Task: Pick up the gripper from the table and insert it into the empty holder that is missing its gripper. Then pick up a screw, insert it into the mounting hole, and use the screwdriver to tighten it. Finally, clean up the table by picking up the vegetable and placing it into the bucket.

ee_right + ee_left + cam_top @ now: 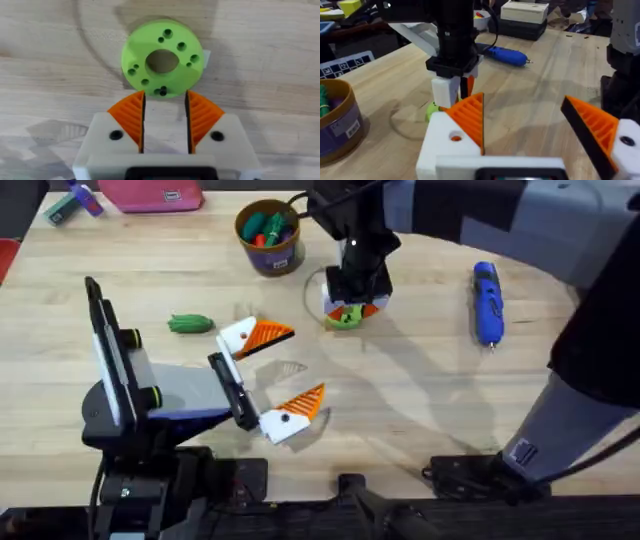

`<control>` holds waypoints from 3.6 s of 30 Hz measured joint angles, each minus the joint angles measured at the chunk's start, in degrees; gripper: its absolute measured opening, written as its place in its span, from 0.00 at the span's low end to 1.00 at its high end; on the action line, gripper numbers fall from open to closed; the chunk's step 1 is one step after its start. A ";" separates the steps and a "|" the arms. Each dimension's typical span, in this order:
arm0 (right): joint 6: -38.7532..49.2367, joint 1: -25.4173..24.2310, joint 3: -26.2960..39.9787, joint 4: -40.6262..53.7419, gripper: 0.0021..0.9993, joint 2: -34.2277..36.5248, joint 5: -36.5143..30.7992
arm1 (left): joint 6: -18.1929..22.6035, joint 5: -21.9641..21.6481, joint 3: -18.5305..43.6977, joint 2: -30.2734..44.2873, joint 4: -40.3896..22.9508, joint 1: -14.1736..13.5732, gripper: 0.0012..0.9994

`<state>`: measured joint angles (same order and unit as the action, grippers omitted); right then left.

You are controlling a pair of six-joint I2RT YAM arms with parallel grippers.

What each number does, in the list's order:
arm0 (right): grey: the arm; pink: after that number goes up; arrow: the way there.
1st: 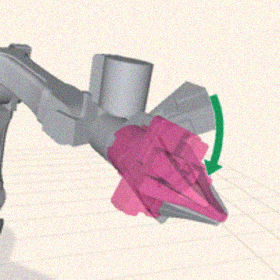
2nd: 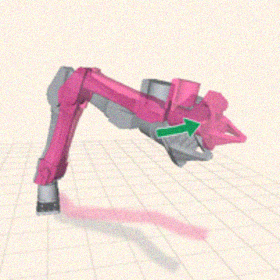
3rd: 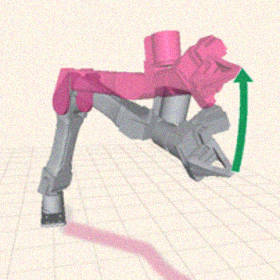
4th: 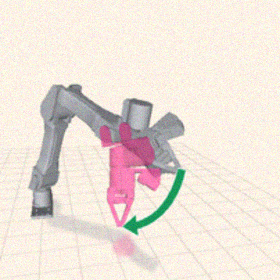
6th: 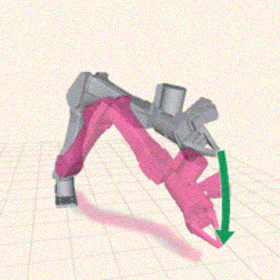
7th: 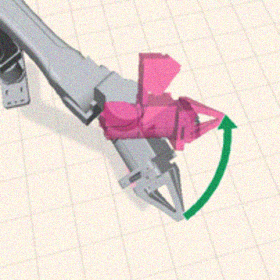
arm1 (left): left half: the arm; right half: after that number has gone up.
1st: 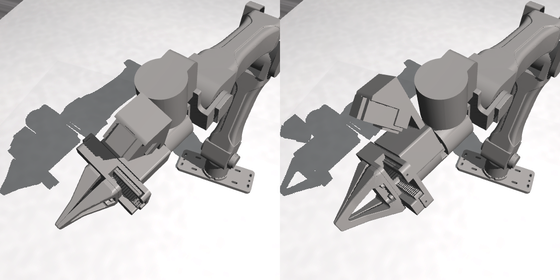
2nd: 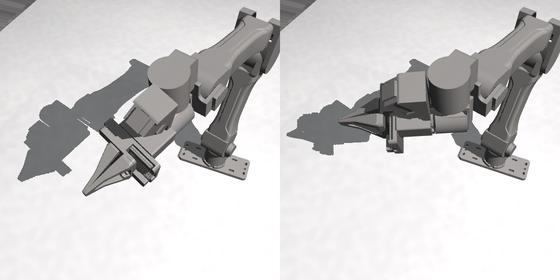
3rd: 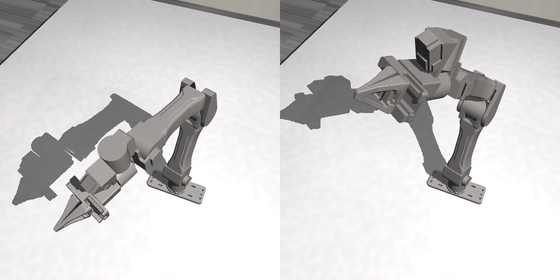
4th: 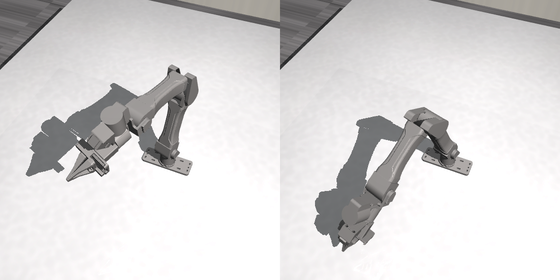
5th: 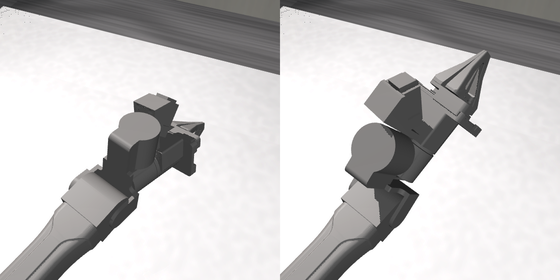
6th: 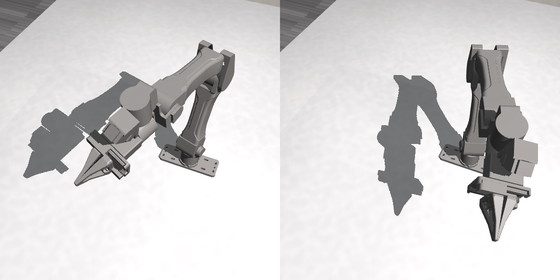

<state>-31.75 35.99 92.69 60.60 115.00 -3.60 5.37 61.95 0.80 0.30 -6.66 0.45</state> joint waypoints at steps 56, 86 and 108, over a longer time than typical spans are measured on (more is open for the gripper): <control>0.14 0.13 0.86 4.48 0.00 -3.08 -1.35 | 0.00 0.00 0.00 0.02 0.00 0.00 0.99; 11.43 1.94 19.04 15.83 0.00 -10.88 -1.26 | 0.00 0.00 0.00 0.02 0.00 0.00 0.99; 35.57 11.91 30.60 22.14 0.00 -10.88 -1.31 | 0.00 0.00 0.00 0.02 0.02 0.00 0.99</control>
<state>3.82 47.89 123.28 82.74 104.12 -4.91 5.37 61.95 0.80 0.32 -6.63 0.45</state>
